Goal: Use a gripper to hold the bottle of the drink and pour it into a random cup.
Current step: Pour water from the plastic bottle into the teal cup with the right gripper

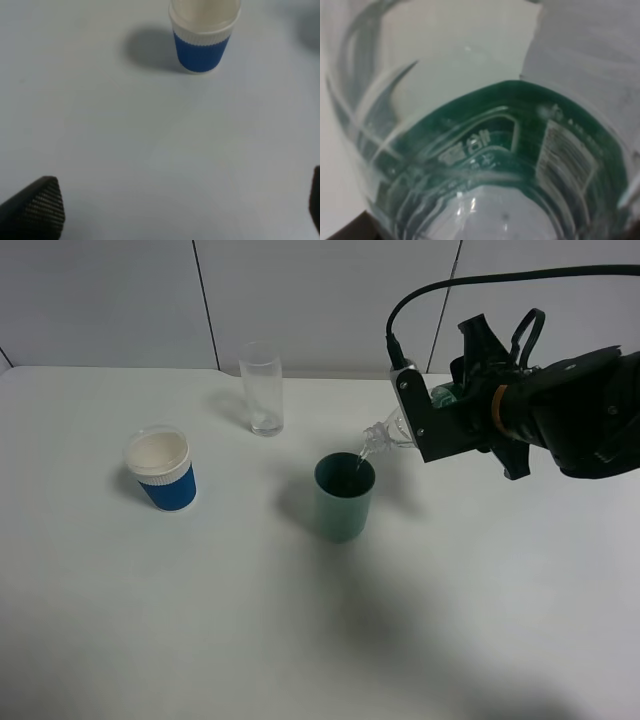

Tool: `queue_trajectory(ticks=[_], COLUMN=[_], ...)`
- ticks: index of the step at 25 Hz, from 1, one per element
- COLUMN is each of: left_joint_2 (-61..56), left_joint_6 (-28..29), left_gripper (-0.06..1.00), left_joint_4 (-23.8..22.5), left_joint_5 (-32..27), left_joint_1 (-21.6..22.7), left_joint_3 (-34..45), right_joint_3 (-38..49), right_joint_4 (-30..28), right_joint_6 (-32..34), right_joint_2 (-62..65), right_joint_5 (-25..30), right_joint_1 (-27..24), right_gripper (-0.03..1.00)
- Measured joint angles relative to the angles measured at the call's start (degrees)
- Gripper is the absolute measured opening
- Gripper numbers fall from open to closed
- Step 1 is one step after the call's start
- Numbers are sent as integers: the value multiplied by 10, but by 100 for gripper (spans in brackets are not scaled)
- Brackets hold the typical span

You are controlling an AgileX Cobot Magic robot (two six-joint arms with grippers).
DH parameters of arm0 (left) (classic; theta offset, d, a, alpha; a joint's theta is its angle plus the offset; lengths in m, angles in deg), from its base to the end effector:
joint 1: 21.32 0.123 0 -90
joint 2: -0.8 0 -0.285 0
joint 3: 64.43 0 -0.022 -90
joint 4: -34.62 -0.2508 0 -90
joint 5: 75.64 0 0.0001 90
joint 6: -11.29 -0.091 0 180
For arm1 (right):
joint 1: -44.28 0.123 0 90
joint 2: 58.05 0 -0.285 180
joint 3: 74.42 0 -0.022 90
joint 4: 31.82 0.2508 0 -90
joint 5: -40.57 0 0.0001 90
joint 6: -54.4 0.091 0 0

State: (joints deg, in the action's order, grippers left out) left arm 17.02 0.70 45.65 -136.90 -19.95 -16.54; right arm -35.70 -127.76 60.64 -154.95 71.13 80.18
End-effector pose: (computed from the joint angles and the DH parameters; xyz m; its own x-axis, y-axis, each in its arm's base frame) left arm 0.0162 -0.0149 0.2805 -0.5594 0.0766 -0.8253 0.1657 0.9860 -0.0208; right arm 0.2567 0.1289 0.1895 0.2082 -0.9142 0.3476 -0.5410 -0.4037 -0.7378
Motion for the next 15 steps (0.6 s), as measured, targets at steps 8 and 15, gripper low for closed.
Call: queue_trajectory(ticks=[8, 15], left_joint_2=[0, 0], left_joint_6=[0, 0], left_gripper=[99, 99], left_joint_4=[0, 0], left_joint_5=[0, 0], left_joint_1=[0, 0], left_joint_3=[0, 0], right_joint_3=[0, 0], right_joint_4=[-3, -3], right_joint_6=[0, 0], right_joint_2=[0, 0], right_joint_5=[6, 16], right_joint_1=[9, 12], right_gripper=[54, 54])
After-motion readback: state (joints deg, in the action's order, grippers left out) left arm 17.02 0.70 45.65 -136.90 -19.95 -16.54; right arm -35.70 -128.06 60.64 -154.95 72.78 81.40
